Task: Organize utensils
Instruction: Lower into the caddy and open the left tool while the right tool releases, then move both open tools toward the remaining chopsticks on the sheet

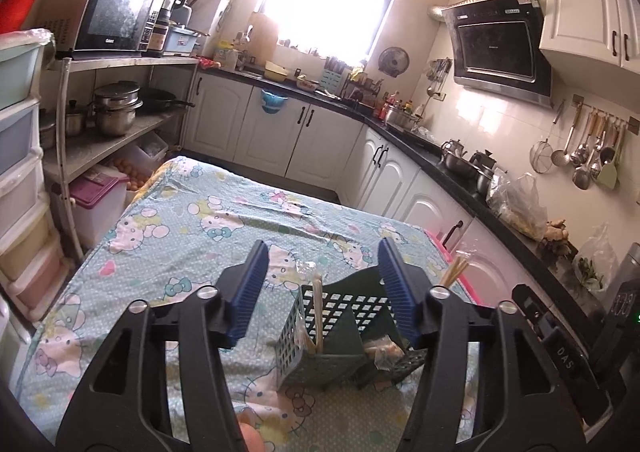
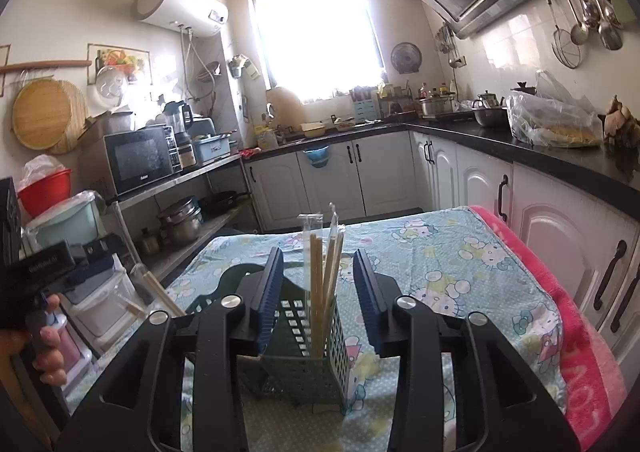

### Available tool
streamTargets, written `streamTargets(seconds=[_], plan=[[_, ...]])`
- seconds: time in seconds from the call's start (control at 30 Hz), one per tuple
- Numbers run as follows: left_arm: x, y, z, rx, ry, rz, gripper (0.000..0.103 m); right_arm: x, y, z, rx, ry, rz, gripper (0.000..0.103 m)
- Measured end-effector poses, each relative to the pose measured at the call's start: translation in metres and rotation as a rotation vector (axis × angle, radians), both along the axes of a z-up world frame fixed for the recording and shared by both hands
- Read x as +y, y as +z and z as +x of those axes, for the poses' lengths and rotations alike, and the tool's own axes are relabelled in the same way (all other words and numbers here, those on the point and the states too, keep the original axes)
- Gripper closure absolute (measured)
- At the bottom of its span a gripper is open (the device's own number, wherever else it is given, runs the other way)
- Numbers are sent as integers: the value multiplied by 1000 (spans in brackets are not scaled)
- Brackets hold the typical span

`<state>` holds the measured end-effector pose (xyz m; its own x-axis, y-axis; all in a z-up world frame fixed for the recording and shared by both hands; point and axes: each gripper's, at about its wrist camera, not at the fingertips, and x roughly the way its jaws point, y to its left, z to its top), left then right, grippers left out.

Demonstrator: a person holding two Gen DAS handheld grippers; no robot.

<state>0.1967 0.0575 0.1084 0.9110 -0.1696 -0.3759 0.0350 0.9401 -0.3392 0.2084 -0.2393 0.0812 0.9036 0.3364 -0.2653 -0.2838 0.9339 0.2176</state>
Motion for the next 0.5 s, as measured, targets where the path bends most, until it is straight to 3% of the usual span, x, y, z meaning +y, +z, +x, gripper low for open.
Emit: streamTargets(seconds=[0.5], plan=[[5, -6, -36, -6, -26, -8, 16, 2, -7, -33, 17, 37, -39, 54]])
